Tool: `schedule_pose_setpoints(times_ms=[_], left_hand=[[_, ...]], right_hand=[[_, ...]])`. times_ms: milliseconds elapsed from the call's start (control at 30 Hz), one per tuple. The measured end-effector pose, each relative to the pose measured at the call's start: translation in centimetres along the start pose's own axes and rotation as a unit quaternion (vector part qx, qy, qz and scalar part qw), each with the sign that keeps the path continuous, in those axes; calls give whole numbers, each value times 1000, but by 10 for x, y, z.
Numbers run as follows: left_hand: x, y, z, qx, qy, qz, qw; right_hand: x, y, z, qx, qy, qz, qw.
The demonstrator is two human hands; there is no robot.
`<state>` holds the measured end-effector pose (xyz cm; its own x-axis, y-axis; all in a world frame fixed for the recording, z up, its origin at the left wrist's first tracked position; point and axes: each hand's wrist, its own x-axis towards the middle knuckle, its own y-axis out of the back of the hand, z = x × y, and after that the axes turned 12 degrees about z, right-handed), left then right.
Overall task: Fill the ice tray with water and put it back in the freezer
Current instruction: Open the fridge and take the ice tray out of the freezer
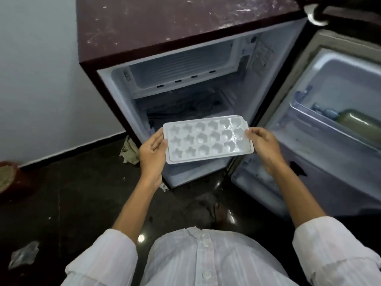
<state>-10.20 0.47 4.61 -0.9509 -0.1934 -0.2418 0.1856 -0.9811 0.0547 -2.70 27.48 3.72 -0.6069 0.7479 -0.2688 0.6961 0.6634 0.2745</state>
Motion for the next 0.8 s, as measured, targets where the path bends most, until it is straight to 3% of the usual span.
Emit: schedule_pose_setpoints(times_ms=[333, 567, 800], left_hand=[[-52, -33, -24, 74, 11, -207, 975], [-128, -80, -45, 117, 65, -351, 927], [-241, -127, -61, 177, 67, -478, 858]], right_hand=[[-122, 106, 72, -1, -98, 158, 983], [-209, 188, 118, 15, -139, 286, 948], [-297, 260, 160, 52, -167, 422, 889]])
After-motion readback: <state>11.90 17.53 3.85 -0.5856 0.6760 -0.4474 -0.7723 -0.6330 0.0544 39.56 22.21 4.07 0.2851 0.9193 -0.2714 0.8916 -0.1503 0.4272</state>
